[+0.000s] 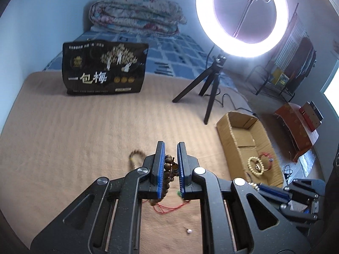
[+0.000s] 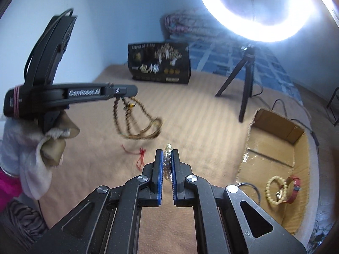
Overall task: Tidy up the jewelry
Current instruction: 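Lift both necklaces, carry them over the box and open both tools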
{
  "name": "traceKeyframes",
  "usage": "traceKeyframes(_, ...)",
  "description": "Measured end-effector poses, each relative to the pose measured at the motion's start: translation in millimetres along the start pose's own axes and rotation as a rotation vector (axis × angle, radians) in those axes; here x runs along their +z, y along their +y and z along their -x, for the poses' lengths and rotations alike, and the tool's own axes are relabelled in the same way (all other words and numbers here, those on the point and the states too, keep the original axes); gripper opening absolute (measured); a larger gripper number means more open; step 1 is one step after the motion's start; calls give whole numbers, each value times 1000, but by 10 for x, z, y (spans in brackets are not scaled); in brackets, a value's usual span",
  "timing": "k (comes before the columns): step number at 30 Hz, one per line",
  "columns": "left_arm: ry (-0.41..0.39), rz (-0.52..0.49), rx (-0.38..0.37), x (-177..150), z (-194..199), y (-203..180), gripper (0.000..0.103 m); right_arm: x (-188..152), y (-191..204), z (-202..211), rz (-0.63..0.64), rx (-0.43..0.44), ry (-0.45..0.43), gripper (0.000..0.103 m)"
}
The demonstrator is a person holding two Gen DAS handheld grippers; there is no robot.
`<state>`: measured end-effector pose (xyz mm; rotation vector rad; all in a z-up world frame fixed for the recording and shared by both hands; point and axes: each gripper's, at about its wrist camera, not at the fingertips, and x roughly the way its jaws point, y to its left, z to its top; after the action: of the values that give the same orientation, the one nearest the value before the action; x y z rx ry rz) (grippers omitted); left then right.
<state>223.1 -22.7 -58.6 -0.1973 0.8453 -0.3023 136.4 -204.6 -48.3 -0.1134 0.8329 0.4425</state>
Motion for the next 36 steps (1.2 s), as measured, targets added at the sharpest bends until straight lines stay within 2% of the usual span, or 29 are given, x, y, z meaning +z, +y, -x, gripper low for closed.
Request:
traceKeyframes(4,-15,-4,-22,24,115,-119,10,-2,-114,176,-27,-16,-37,3)
traceKeyframes(16,-72,-63,-97,187,339,-653,10,-47,-541,523,-116,-60,-100,3)
traceKeyframes(21,-99,-99,-133,290,428,-922,10,-47,-740,735,-171,-52,-146,3)
traceKeyframes(27,-109,-136,-168,387,442,-1224,10,-30,-926,909,-210,-70,-191,3)
traceKeyframes(36,-119,-176,-213,531,342,-1653,10,-97,-1164,977,-250,-97,-193,3)
